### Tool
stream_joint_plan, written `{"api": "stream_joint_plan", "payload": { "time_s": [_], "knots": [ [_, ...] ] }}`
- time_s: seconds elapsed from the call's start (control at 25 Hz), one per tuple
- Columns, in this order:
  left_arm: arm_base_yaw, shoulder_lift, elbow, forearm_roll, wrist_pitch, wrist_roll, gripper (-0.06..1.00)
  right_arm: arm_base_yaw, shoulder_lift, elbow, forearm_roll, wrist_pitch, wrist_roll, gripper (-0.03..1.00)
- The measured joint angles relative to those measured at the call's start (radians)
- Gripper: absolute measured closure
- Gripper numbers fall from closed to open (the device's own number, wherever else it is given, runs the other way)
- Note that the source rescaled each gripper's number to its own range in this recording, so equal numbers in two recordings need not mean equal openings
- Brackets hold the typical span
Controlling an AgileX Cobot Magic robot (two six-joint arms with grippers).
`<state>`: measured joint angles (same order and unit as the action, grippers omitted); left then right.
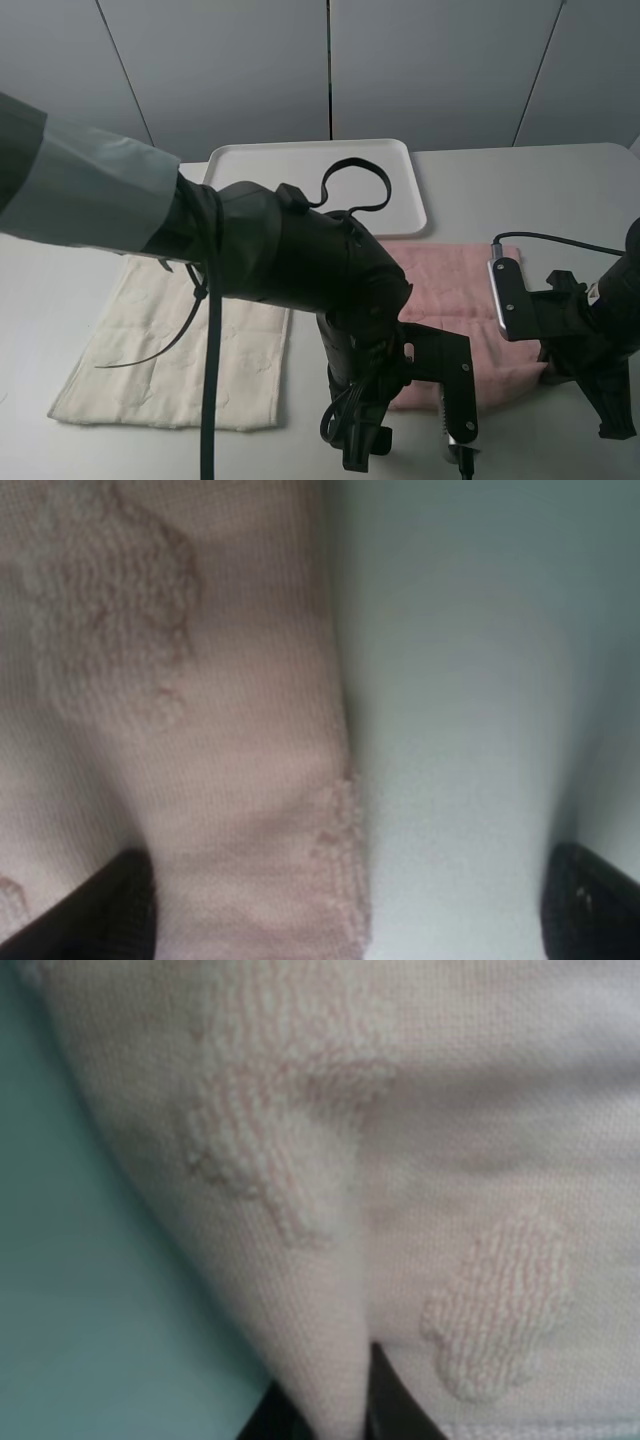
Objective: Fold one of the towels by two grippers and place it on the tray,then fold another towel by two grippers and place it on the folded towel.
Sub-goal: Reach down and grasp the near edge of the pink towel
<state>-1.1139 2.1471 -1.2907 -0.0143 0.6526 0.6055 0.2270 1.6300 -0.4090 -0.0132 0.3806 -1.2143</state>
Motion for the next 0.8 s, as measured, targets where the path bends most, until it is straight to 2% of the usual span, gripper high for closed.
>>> {"api": "stream_joint_plan", "payload": {
  "time_s": [0.2,0.28,0.48,0.64,0.8],
  "knots": [
    [0.0,0.0,0.0,0.004,-0.004,-0.019,-0.04,0.0,0.0,0.0,0.0,0.0,0.0,0.96],
    [0.0,0.0,0.0,0.014,-0.009,-0.028,0.02,0.0,0.0,0.0,0.002,0.0,0.0,0.96],
    [0.0,0.0,0.0,0.044,-0.029,-0.052,0.32,0.0,0.0,0.0,0.002,0.0,0.0,0.96],
    [0.0,0.0,0.0,0.069,-0.042,-0.054,0.52,0.0,0.0,0.0,0.002,0.0,-0.002,0.96],
    [0.0,0.002,0.0,0.111,-0.053,-0.056,0.86,0.0,0.0,0.0,0.013,-0.002,-0.002,0.96]
  ]
}}
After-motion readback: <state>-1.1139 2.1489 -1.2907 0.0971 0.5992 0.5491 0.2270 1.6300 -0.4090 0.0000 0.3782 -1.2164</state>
